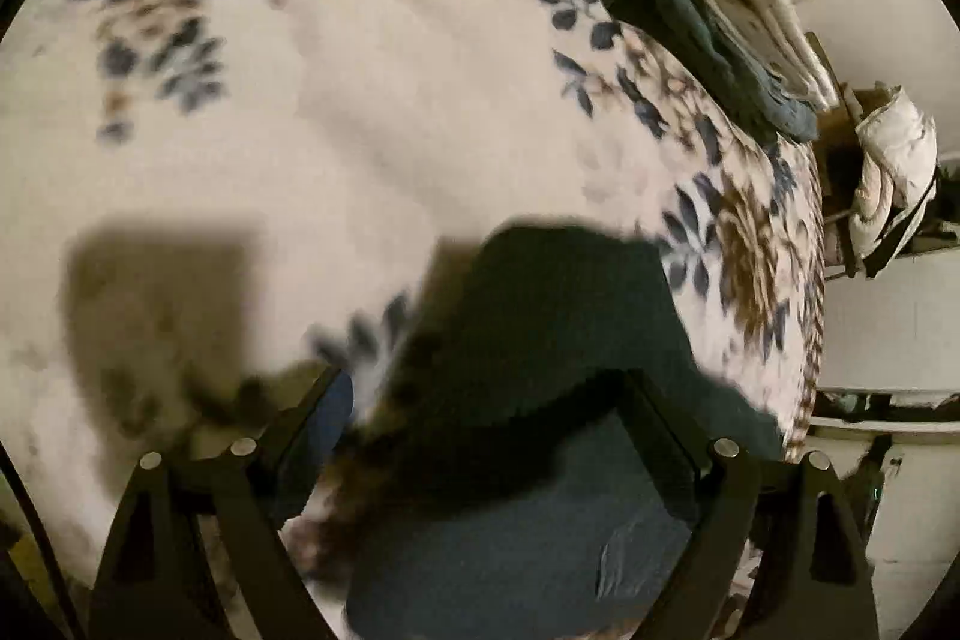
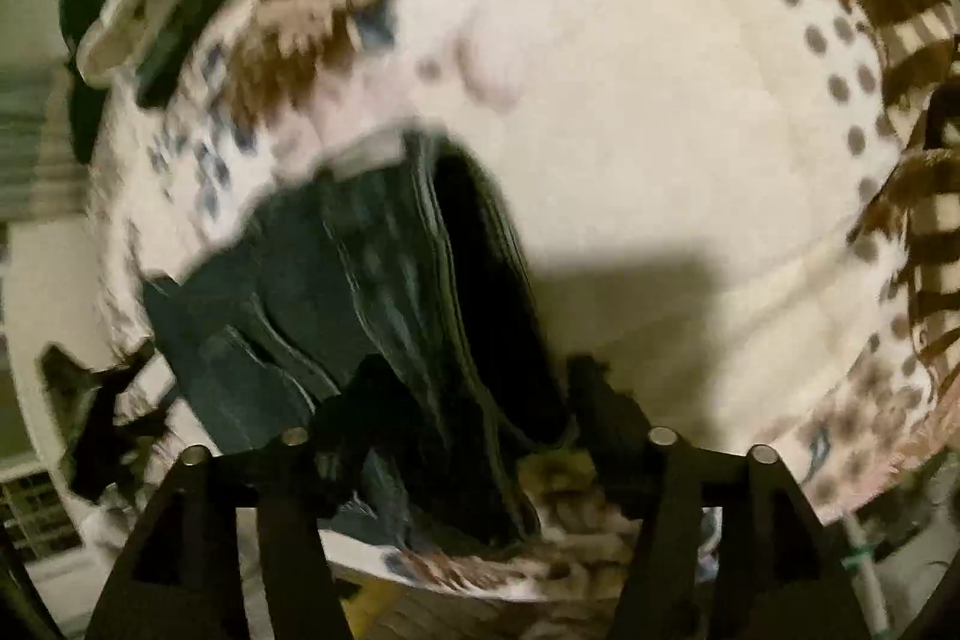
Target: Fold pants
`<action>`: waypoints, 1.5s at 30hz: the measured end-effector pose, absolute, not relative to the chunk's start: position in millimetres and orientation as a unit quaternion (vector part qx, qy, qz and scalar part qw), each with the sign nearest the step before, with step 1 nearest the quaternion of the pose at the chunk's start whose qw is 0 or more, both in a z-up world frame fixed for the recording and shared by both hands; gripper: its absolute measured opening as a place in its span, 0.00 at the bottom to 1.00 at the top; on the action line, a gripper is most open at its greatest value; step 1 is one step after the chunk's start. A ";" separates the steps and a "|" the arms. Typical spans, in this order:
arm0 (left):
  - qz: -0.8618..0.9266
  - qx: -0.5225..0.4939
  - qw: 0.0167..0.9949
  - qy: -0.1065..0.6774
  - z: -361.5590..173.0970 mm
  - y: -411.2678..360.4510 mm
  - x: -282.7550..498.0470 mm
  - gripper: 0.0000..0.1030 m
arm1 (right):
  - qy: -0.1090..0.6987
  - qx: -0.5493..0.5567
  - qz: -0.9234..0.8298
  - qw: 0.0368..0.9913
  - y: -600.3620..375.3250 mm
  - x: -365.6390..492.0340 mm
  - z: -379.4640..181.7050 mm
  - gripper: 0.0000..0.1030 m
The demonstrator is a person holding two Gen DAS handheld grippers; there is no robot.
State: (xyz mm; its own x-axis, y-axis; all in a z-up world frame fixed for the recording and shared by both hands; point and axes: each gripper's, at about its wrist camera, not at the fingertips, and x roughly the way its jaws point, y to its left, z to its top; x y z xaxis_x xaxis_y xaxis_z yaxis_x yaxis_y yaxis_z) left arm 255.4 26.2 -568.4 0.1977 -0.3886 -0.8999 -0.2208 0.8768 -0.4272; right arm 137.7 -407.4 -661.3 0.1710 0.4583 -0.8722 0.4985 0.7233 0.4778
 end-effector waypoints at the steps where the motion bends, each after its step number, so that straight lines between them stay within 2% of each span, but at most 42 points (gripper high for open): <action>1: -0.063 -0.250 0.732 0.630 -574.9 24.0 266.0 0.87 | 0.633 0.382 -0.014 0.674 -411.3 137.3 -661.0 0.68; 2: -0.066 -0.252 0.730 0.631 -579.4 21.9 272.9 0.87 | 0.624 0.394 -0.010 0.675 -416.6 139.2 -663.8 0.75; 3: -0.080 -0.264 0.727 0.629 -585.1 19.3 280.1 0.87 | 0.620 0.408 -0.007 0.670 -419.0 139.5 -671.2 0.76; 5: -0.101 -0.291 0.727 0.614 -591.9 19.4 287.6 0.56 | 0.610 0.455 0.011 0.648 -421.3 140.6 -691.8 0.74; 6: -0.103 -0.287 0.726 0.616 -594.9 20.1 290.6 0.48 | 0.602 0.469 0.018 0.646 -420.5 140.6 -697.9 0.59; 7: -0.105 -0.289 0.726 0.614 -597.3 23.8 291.9 0.31 | 0.594 0.473 0.024 0.650 -421.5 140.6 -700.5 0.47; 8: -0.110 -0.303 0.719 0.615 -602.4 30.8 292.6 0.27 | 0.596 0.462 0.022 0.656 -423.1 141.1 -701.7 0.34; 11: -0.116 -0.360 0.687 0.620 -626.0 53.5 291.5 0.23 | 0.603 0.444 0.012 0.663 -425.5 148.7 -700.1 0.34; 13: -0.117 -0.382 0.675 0.620 -629.2 58.5 290.9 0.23 | 0.617 0.429 0.009 0.659 -425.8 153.5 -702.1 0.38; 15: -0.115 -0.385 0.674 0.620 -620.0 58.4 287.8 0.25 | 0.629 0.434 0.015 0.645 -423.4 155.0 -699.9 0.57; 16: -0.113 -0.379 0.675 0.623 -613.0 57.5 284.8 0.31 | 0.633 0.436 0.013 0.640 -425.6 152.8 -697.1 0.63; 17: -0.114 -0.375 0.676 0.624 -604.4 58.1 280.6 0.43 | 0.630 0.439 0.012 0.640 -430.0 144.8 -689.8 0.75; 18: -0.120 -0.371 0.681 0.619 -594.6 58.4 273.8 0.53 | 0.624 0.447 0.013 0.641 -433.9 137.5 -684.8 0.77; 19: -0.126 -0.364 0.689 0.614 -586.2 57.9 265.8 0.75 | 0.618 0.458 0.015 0.639 -436.9 127.8 -680.5 0.77; 20: -0.128 -0.348 0.701 0.609 -576.9 56.7 255.1 0.83 | 0.615 0.476 0.016 0.629 -440.0 112.8 -679.6 0.78; 22: -0.137 -0.317 0.712 0.611 -569.9 49.5 234.9 0.83 | 0.621 0.505 0.020 0.599 -438.7 89.0 -688.7 0.78; 25: -0.144 -0.295 0.695 0.640 -587.7 38.1 211.0 0.83 | 0.615 0.542 0.043 0.571 -421.0 70.1 -709.5 0.77; 26: -0.141 -0.287 0.696 0.643 -593.4 36.1 202.9 0.82 | 0.605 0.547 0.045 0.577 -415.2 69.0 -712.9 0.59; 27: -0.142 -0.286 0.695 0.644 -598.6 36.4 196.9 0.81 | 0.590 0.548 0.040 0.592 -411.9 68.5 -712.6 0.27; 29: -0.142 -0.278 0.709 0.632 -602.6 38.7 190.9 0.57 | 0.586 0.524 0.006 0.618 -405.9 71.9 -707.1 0.25; 31: -0.154 -0.274 0.708 0.632 -607.9 46.3 189.4 0.51 | 0.586 0.489 -0.020 0.646 -401.9 80.1 -697.2 0.23; 34: -0.167 -0.280 0.697 0.639 -610.6 53.2 192.8 0.53 | 0.591 0.509 -0.026 0.625 -412.8 78.9 -709.2 0.24; 35: -0.165 -0.275 0.698 0.640 -606.9 52.5 193.3 0.56 | 0.593 0.510 -0.013 0.623 -414.2 78.8 -709.9 0.27; 36: -0.164 -0.273 0.698 0.641 -602.7 51.3 193.3 0.58 | 0.592 0.514 0.001 0.621 -415.3 77.1 -708.3 0.35; 37: -0.160 -0.271 0.698 0.644 -599.0 51.8 190.7 0.67 | 0.591 0.524 0.013 0.614 -417.2 73.8 -709.4 0.45; 38: -0.160 -0.278 0.695 0.644 -596.4 52.2 189.5 0.79 | 0.587 0.540 0.019 0.603 -419.5 67.1 -710.4 0.71; 39: -0.167 -0.295 0.689 0.641 -597.2 49.5 188.6 0.85 | 0.575 0.556 0.021 0.599 -421.7 57.5 -710.7 0.87; 41: -0.185 -0.320 0.680 0.632 -600.7 48.7 184.7 0.91 | 0.551 0.585 0.034 0.594 -422.5 41.9 -712.2 0.87; 45: -0.192 -0.333 0.667 0.638 -623.8 41.8 182.3 0.91 | 0.556 0.601 0.060 0.571 -404.0 36.5 -739.3 0.88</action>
